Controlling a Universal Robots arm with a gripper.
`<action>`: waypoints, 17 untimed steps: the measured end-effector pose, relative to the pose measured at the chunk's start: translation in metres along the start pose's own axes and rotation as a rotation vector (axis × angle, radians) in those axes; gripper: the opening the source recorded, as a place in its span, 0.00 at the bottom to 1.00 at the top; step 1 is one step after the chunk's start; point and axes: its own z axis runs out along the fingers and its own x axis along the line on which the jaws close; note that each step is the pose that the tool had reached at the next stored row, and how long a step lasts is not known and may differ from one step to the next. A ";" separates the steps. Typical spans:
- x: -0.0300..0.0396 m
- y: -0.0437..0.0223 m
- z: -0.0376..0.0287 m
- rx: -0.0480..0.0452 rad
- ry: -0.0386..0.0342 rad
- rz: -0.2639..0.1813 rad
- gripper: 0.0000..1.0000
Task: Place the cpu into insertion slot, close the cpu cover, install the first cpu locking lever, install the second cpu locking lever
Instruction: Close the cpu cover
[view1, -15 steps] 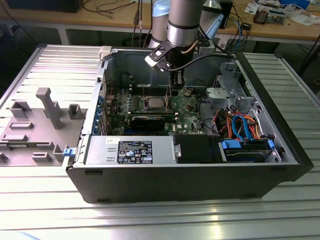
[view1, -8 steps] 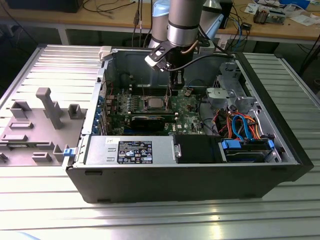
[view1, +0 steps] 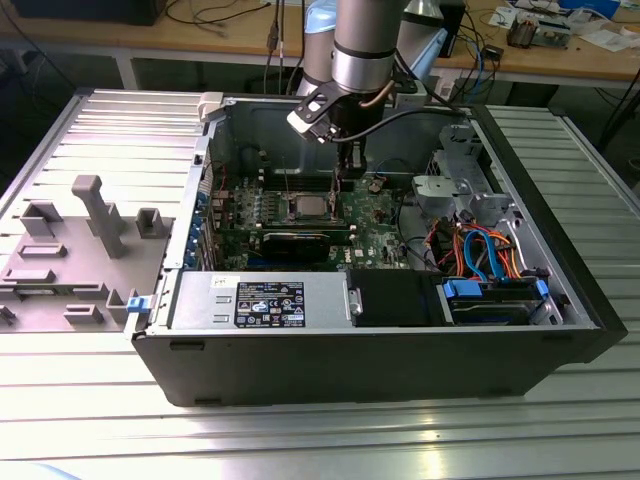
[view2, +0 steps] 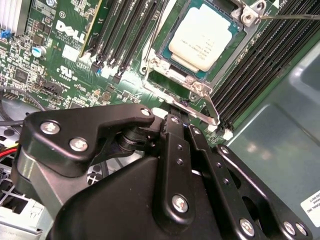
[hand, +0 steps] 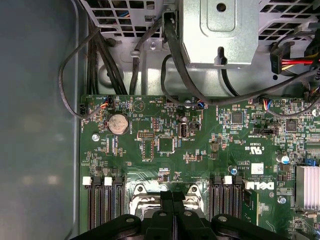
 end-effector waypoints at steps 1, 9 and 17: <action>0.0000 -0.0003 0.0000 0.0000 0.0001 0.000 0.11; 0.0000 -0.0012 0.0000 0.0000 0.0000 0.000 0.11; 0.0000 -0.0020 0.0000 0.0000 0.0000 0.000 0.11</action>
